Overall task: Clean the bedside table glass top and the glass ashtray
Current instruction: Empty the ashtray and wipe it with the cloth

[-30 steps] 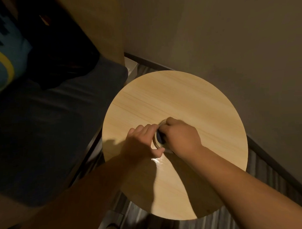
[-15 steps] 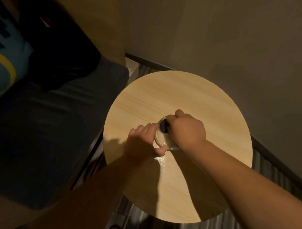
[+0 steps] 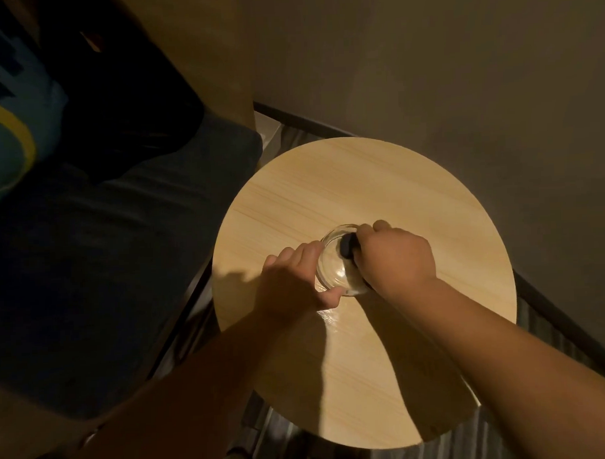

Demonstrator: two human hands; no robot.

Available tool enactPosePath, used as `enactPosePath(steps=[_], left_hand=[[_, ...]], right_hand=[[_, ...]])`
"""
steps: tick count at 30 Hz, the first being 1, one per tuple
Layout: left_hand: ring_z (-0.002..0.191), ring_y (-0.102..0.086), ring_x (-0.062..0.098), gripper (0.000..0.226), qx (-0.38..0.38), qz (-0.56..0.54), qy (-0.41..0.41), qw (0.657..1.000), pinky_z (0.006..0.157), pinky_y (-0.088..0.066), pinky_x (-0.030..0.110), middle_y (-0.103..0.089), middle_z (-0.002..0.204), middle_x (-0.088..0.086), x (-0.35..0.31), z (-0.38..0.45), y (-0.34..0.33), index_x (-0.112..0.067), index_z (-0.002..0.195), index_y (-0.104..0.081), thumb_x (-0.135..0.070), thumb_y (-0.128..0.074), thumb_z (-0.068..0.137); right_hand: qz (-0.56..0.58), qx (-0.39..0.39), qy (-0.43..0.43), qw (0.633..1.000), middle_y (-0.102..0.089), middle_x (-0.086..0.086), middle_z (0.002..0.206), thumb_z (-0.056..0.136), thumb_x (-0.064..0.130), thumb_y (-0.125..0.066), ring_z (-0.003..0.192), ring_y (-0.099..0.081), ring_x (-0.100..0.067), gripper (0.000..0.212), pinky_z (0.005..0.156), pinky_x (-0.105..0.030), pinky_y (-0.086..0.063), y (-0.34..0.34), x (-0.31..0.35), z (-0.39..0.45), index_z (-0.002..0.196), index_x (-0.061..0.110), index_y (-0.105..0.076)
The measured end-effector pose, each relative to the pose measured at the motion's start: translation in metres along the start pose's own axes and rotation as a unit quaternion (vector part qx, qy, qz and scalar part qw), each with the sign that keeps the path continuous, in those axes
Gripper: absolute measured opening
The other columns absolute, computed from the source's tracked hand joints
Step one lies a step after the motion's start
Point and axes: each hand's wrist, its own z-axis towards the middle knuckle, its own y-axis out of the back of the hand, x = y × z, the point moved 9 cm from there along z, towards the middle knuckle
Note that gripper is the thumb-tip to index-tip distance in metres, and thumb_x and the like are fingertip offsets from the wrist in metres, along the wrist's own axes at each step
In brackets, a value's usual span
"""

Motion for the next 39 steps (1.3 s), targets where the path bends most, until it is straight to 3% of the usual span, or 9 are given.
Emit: enactPosePath(steps=[5, 10, 18, 23, 27, 30, 33, 36, 39], left_hand=[[0.059, -0.054, 0.023, 0.052, -0.009, -0.012, -0.022, 1.000, 0.054, -0.040, 0.029, -0.062, 0.074, 0.000, -0.003, 0.001, 0.002, -0.009, 0.095, -0.063, -0.046, -0.056, 0.060], [0.064, -0.056, 0.024, 0.058, 0.006, -0.009, -0.008, 1.000, 0.057, -0.045, 0.032, -0.063, 0.076, 0.000, -0.002, 0.001, -0.002, -0.010, 0.097, -0.062, -0.052, -0.062, 0.057], [0.063, -0.057, 0.023, 0.063, 0.009, 0.007, -0.036, 0.999, 0.056, -0.041, 0.029, -0.067, 0.081, 0.001, -0.003, 0.003, -0.006, -0.008, 0.102, -0.064, -0.055, -0.058, 0.059], [0.065, -0.058, 0.024, 0.062, 0.022, -0.003, -0.071, 0.997, 0.056, -0.047, 0.034, -0.066, 0.082, 0.003, -0.006, 0.001, -0.005, -0.007, 0.102, -0.063, -0.054, -0.054, 0.063], [0.062, -0.057, 0.025, 0.058, 0.025, -0.014, -0.051, 0.998, 0.056, -0.046, 0.033, -0.064, 0.078, 0.002, -0.007, 0.002, -0.002, -0.008, 0.098, -0.063, -0.053, -0.053, 0.062], [0.061, -0.056, 0.023, 0.061, 0.031, -0.003, -0.048, 0.998, 0.056, -0.046, 0.030, -0.065, 0.078, 0.001, -0.005, 0.002, -0.005, -0.009, 0.098, -0.063, -0.057, -0.056, 0.061], [0.062, -0.056, 0.022, 0.059, 0.047, 0.003, -0.055, 0.997, 0.056, -0.046, 0.032, -0.065, 0.080, 0.001, -0.005, 0.002, -0.010, -0.011, 0.099, -0.063, -0.058, -0.054, 0.065], [0.063, -0.055, 0.021, 0.058, 0.057, 0.002, -0.060, 0.997, 0.056, -0.045, 0.033, -0.064, 0.079, 0.000, -0.007, 0.002, -0.011, -0.012, 0.099, -0.062, -0.057, -0.054, 0.065], [0.063, -0.056, 0.021, 0.057, 0.053, -0.003, -0.057, 0.997, 0.056, -0.044, 0.030, -0.064, 0.079, 0.000, -0.008, 0.003, -0.006, -0.012, 0.098, -0.062, -0.058, -0.054, 0.066]], right_hand=[[0.043, 0.065, 0.076, 0.994, -0.051, 0.002, 0.080, 0.085, 0.029, -0.053, 0.066, -0.047, -0.023, 0.012, 0.050, -0.027, -0.027, -0.005, 0.031, -0.014, 0.091, 0.022, -0.060], [0.003, 0.038, 0.086, 0.996, -0.045, -0.002, 0.095, 0.081, 0.033, -0.060, 0.081, -0.051, -0.025, 0.037, 0.053, -0.031, -0.030, 0.009, 0.028, 0.004, 0.115, 0.021, -0.054], [-0.001, 0.209, 0.164, 0.964, -0.047, -0.001, 0.107, 0.091, 0.035, -0.051, 0.089, -0.049, -0.023, 0.031, 0.066, -0.033, -0.043, -0.012, 0.016, -0.019, 0.122, 0.032, -0.055], [0.127, 0.167, 0.161, 0.964, -0.062, 0.003, 0.095, 0.084, 0.028, -0.058, 0.087, -0.059, -0.025, 0.015, 0.071, -0.040, -0.052, -0.019, 0.025, -0.008, 0.097, 0.033, -0.066], [0.103, 0.083, 0.150, 0.980, -0.056, 0.002, 0.103, 0.086, 0.027, -0.058, 0.089, -0.058, -0.026, 0.019, 0.062, -0.033, -0.047, -0.011, 0.025, 0.001, 0.104, 0.033, -0.062], [0.011, 0.151, 0.167, 0.974, -0.050, 0.001, 0.114, 0.090, 0.033, -0.054, 0.099, -0.052, -0.026, 0.031, 0.063, -0.032, -0.037, -0.013, 0.009, -0.010, 0.121, 0.038, -0.055], [0.006, 0.165, 0.213, 0.963, -0.052, 0.002, 0.108, 0.090, 0.033, -0.052, 0.095, -0.055, -0.025, 0.026, 0.065, -0.032, -0.044, -0.012, 0.014, -0.023, 0.115, 0.036, -0.060], [0.109, 0.122, 0.152, 0.975, -0.057, 0.004, 0.088, 0.081, 0.028, -0.057, 0.077, -0.059, -0.023, 0.009, 0.055, -0.031, -0.045, -0.015, 0.029, -0.015, 0.086, 0.031, -0.064], [0.098, 0.066, 0.097, 0.988, -0.052, 0.004, 0.091, 0.080, 0.027, -0.061, 0.078, -0.057, -0.022, 0.018, 0.054, -0.029, -0.037, -0.009, 0.019, -0.004, 0.097, 0.032, -0.060]])
